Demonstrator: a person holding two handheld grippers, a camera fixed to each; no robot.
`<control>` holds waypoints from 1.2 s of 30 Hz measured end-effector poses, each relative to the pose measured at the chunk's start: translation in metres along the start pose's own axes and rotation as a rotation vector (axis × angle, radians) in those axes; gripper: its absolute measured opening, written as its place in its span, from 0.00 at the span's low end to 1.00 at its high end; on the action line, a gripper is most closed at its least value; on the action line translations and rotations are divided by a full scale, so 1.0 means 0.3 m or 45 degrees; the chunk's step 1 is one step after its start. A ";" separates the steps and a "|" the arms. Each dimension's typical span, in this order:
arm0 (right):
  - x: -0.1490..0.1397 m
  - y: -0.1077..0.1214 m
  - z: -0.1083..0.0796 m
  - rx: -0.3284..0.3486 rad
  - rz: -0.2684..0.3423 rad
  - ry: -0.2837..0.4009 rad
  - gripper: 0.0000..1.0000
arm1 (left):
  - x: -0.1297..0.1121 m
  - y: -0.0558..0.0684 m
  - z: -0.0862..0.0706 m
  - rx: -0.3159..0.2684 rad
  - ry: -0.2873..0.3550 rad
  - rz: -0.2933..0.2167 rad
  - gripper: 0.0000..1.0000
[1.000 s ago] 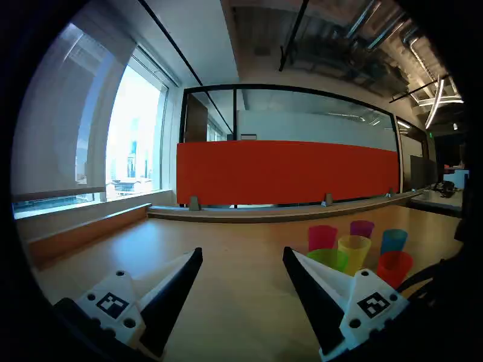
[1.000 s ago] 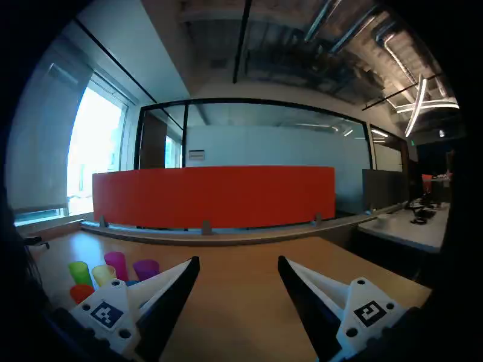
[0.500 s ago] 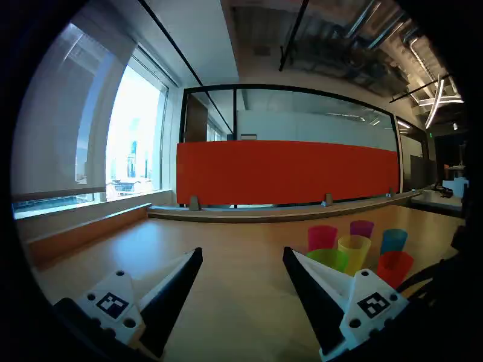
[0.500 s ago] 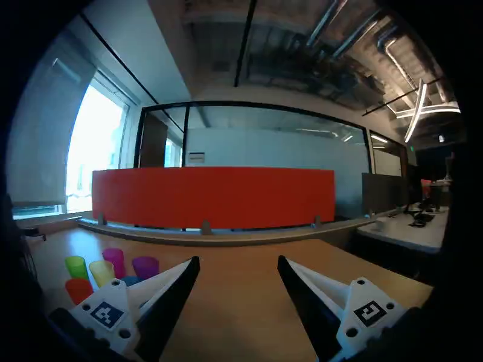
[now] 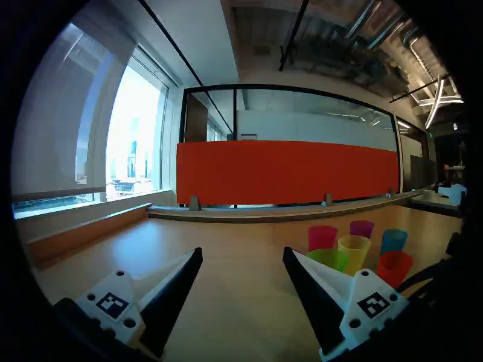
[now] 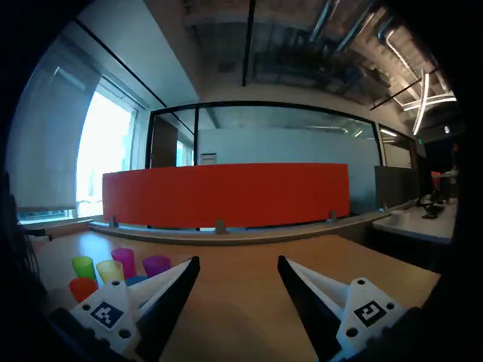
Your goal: Pour water
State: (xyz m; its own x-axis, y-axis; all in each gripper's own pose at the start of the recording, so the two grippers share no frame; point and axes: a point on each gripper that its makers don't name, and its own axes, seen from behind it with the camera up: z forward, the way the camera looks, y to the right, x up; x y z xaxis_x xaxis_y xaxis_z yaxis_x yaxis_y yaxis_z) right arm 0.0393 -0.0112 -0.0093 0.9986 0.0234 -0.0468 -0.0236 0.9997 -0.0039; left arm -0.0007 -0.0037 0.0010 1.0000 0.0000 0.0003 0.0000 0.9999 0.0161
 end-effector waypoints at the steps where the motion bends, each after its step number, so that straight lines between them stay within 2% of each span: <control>1: -0.002 0.001 0.004 -0.001 -0.005 0.002 1.00 | 0.000 0.000 0.000 0.000 0.000 0.000 0.99; 6: -0.028 0.010 0.016 0.002 -0.022 -0.002 1.00 | 0.001 0.000 -0.001 0.000 0.000 0.000 0.99; 29: -0.128 0.051 0.033 -0.010 -0.001 -0.051 1.00 | 0.000 -0.001 0.001 0.000 0.000 0.000 0.99; 36: -0.127 0.046 0.028 -0.001 -0.028 -0.060 1.00 | 0.000 0.001 0.000 0.000 0.000 0.000 0.99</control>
State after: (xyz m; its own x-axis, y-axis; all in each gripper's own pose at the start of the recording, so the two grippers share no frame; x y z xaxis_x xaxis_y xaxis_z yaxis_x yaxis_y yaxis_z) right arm 0.0012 0.0016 0.0009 1.0000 0.0014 0.0007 -0.0014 1.0000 -0.0049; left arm -0.0008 -0.0035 0.0011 1.0000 0.0001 0.0002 -0.0001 0.9999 0.0159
